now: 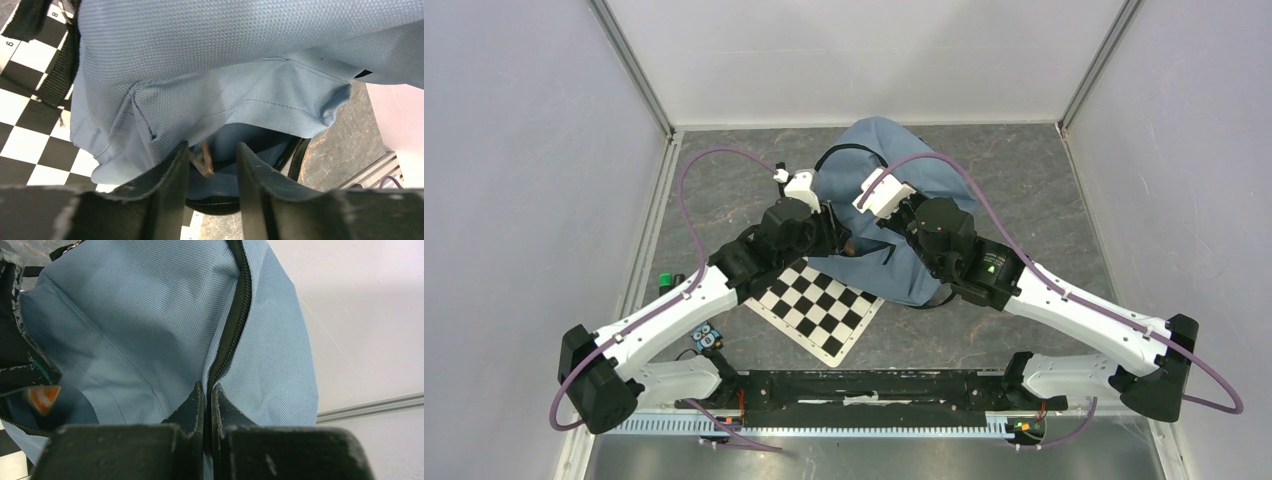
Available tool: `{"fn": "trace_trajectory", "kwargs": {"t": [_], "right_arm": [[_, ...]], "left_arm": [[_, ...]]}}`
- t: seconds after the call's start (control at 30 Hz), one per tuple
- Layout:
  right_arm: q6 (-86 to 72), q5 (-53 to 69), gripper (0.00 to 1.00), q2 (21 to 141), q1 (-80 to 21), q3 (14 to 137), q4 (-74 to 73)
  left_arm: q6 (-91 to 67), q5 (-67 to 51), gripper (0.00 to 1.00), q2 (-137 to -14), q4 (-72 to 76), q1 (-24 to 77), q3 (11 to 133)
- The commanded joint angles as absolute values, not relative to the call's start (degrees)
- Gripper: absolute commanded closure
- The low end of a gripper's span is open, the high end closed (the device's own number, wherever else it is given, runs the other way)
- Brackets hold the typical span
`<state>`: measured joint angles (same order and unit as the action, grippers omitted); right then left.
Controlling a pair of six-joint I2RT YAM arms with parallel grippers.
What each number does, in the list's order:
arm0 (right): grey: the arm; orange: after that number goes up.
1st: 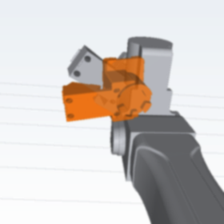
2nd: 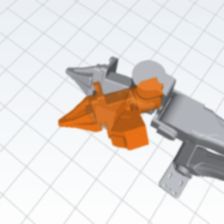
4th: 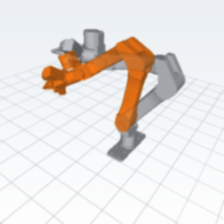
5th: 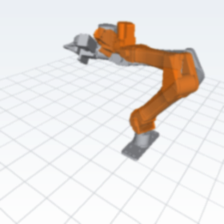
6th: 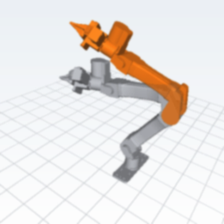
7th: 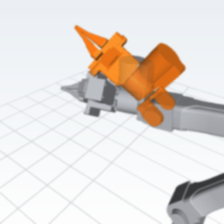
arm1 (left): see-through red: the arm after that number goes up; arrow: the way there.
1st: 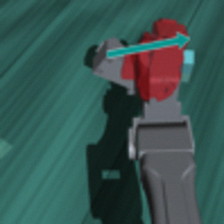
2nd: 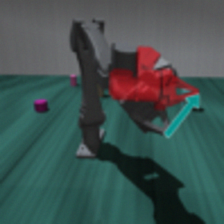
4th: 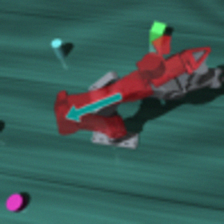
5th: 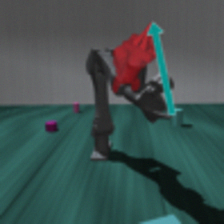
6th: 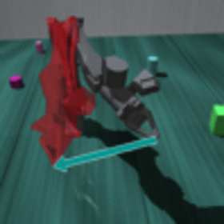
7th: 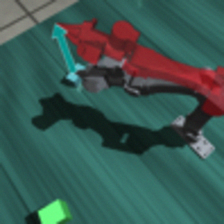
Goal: Pack the student bag
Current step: Place the stationery in the student bag, then pick up the stationery from the center of the board.
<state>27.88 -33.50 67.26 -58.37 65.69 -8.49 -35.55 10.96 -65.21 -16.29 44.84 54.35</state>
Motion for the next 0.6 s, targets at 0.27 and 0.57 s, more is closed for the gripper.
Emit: {"fn": "trace_trajectory", "kwargs": {"t": [0.27,0.57], "right_arm": [[26.45,-31.62,1.0,67.15,-58.71,67.63,-7.21],[26.85,-31.46,1.0,66.79,-58.71,67.94,-7.21]], "left_arm": [[-29.22,12.04,0.17,-61.58,-20.08,44.75,57.12],[-19.77,9.66,0.0,-57.56,-31.47,27.17,60.87]]}}
